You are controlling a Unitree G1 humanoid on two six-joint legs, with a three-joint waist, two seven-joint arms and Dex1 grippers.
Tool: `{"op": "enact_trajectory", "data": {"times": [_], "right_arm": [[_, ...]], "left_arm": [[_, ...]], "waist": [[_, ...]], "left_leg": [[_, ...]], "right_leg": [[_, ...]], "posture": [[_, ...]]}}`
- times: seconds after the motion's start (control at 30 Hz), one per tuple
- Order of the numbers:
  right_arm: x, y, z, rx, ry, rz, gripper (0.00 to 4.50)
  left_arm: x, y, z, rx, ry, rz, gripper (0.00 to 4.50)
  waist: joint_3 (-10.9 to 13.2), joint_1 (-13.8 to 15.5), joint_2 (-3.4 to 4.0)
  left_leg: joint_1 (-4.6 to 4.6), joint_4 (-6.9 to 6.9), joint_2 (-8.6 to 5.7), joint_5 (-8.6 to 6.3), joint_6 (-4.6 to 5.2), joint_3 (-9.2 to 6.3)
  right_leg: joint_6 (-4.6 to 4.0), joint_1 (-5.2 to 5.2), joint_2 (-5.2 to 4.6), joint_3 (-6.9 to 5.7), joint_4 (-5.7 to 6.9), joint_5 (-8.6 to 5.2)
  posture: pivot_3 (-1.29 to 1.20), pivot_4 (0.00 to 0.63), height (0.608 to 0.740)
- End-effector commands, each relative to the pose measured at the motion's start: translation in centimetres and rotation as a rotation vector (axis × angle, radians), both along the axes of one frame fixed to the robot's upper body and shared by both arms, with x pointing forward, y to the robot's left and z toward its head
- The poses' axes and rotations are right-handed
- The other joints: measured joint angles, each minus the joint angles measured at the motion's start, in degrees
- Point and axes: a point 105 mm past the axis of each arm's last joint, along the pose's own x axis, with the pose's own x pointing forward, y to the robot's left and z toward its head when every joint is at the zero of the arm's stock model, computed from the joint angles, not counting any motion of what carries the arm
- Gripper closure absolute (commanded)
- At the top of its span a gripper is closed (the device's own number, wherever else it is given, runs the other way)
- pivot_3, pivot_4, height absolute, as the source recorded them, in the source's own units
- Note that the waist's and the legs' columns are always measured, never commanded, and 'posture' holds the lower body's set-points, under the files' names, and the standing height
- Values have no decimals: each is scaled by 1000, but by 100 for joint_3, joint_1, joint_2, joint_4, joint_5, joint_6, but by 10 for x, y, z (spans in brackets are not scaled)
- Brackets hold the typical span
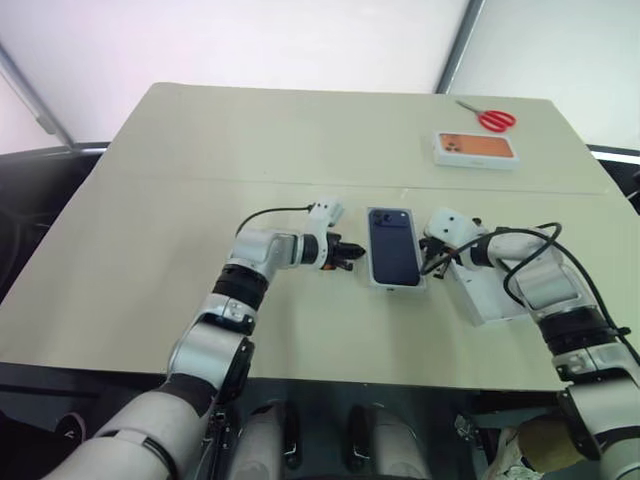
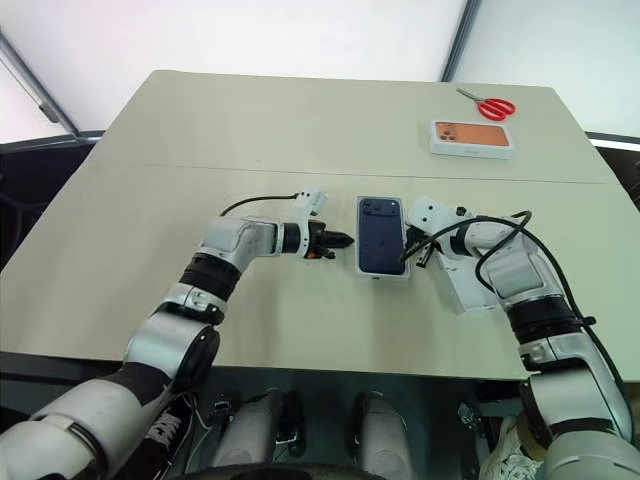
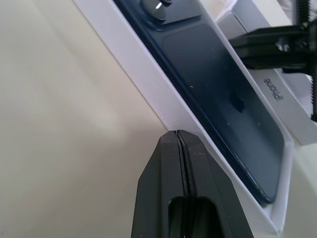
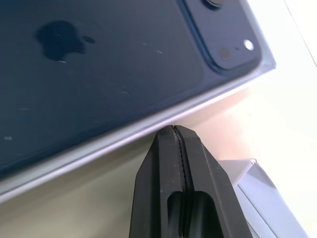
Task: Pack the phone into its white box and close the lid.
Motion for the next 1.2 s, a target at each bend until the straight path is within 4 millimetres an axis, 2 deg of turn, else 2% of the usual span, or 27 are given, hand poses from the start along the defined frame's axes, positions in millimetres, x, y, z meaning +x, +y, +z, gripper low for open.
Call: {"op": "enact_trajectory", "data": {"times": [0.03,0.13,0.23,0.3,0.43,0.53,0.7,0.77,0.87,0.93,1.0,1.2], "right_arm": [[11,-16,6,-45,-40,-76,4500],[21,-24,15,-39,-90,-135,4500],[24,-26,14,-62,-88,-133,4500],[24,-22,15,-43,-83,-115,4500],[21,-6,32,155,-45,-101,4500],[12,-4,39,257,17,-98,3618],[-2,-13,54,258,55,-144,945],[-8,-18,57,249,69,-148,42],[-13,-33,58,266,90,-252,42],[-20,-38,58,280,119,-302,42],[-31,-42,53,356,224,-399,42],[-57,-38,44,382,385,-518,42]], "left_arm": [[1,15,15,-21,-55,11,4475],[3,30,20,-15,-95,41,4475],[4,43,32,-43,-138,63,4475],[3,50,41,-63,-177,65,4475],[0,74,58,-75,-288,68,4475],[-1,91,67,-92,-327,74,3580],[-12,108,71,-42,-455,21,948],[-18,113,67,-15,-501,-19,42],[-25,118,65,-24,-498,-61,42],[-28,116,71,-43,-508,-93,42],[-35,116,80,-80,-537,-138,42],[-49,124,75,-34,-676,-217,42]], "waist": [[0,-16,1],[1,-51,2],[1,-67,3],[1,-81,3],[4,-104,8],[10,-102,17],[9,-59,20],[9,-60,20],[9,-76,20],[9,-78,20],[9,-83,21],[4,-83,30]], "left_leg": [[0,0,1,0,0,0],[-1,-1,1,0,0,1],[-2,-1,0,0,0,1],[-1,-2,0,0,0,2],[0,-2,7,1,-1,6],[0,-2,9,2,-1,7],[-2,-3,6,0,-2,7],[-3,-3,5,0,-2,6],[-3,-3,7,-1,-2,6],[-4,-4,8,-1,-2,6],[-5,-4,9,-1,-2,6],[-6,-7,11,-2,-1,6]], "right_leg": [[0,0,0,0,1,0],[0,-2,1,0,2,0],[0,-2,2,0,1,0],[0,-2,2,1,1,-1],[0,-3,5,2,1,-1],[0,-5,8,3,1,-1],[0,-5,0,4,-2,-1],[-1,-6,-2,3,-2,-1],[-2,-8,-3,4,-3,0],[-2,-12,-4,4,-2,0],[-3,-14,-4,5,-1,0],[-5,-17,-9,6,-3,0]], "posture": [[0,150,738],[0,150,738],[0,150,738],[0,150,738],[0,150,738],[0,150,738],[0,150,738],[0,150,738],[0,150,738],[0,150,738],[0,150,738],[0,150,738]]}}
